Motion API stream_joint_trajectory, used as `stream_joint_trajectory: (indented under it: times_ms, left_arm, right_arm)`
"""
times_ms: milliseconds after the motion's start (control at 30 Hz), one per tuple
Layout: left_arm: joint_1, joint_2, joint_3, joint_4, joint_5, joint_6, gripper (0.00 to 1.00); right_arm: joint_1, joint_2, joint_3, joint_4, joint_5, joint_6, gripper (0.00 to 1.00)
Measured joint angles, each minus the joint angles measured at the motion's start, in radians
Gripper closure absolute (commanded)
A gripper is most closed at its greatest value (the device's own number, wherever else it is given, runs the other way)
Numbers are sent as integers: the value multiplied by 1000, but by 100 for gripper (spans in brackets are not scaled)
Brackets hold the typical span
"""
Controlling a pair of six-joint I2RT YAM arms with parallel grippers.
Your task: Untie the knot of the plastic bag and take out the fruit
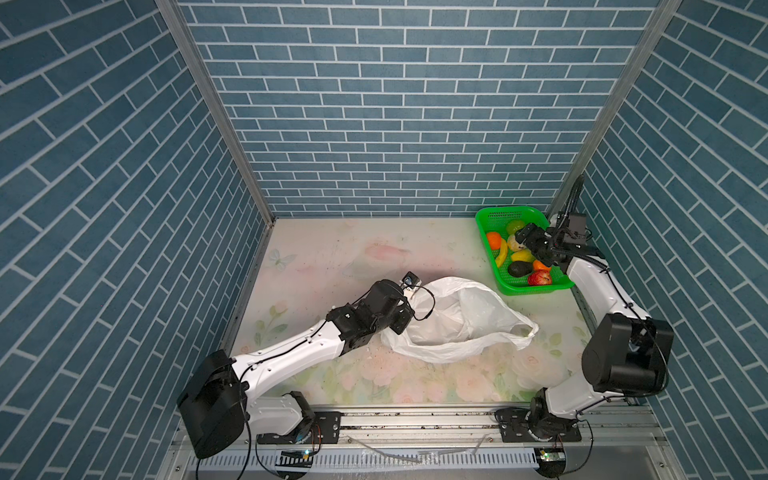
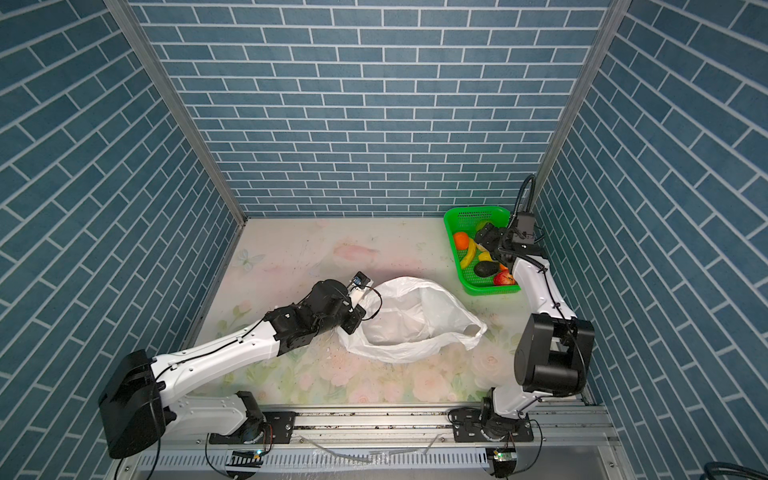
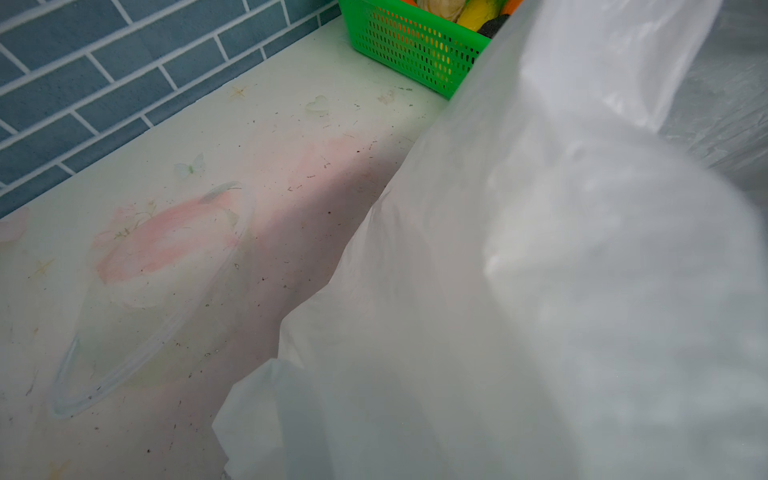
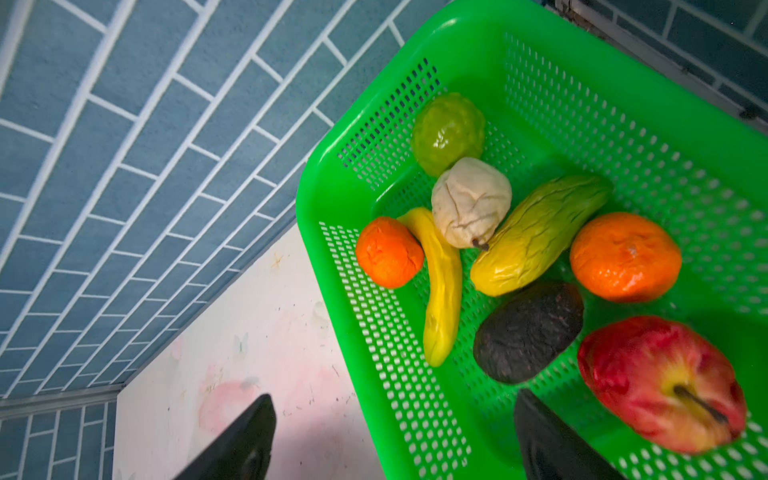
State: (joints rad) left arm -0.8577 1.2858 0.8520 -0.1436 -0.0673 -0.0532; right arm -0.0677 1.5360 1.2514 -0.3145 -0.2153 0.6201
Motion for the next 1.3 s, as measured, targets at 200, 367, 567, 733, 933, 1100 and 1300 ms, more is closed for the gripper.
stream_joint_trajectory:
  times_ms: [200,367,567,733,933,1100,1300]
  left_arm:
    - [59,24,0,15,1,-3,100]
    - [124,61,10,43,8,-3,100]
    - [203,126,48,66,19,15,100]
    - [307,208,111,96,27,36,100]
    - [418,296,210,121,50,53,96]
    - [436,325,236,138,94,73,53]
    - [434,318,234,146,138,79,15]
  right_arm:
    - [34,-198,-158,-58,-6,0,7]
    - [73,-377,-259,-132,-3,0,7]
    - [97,-551,-324,-242,2,3,7]
    - [109,-639,-365,-310,2,4,7]
    - [120,-670,-393,-349,1,11,7]
    - [124,-671,-395,-356,1,11,6]
    - [129,-671,-401,-354,1,11,6]
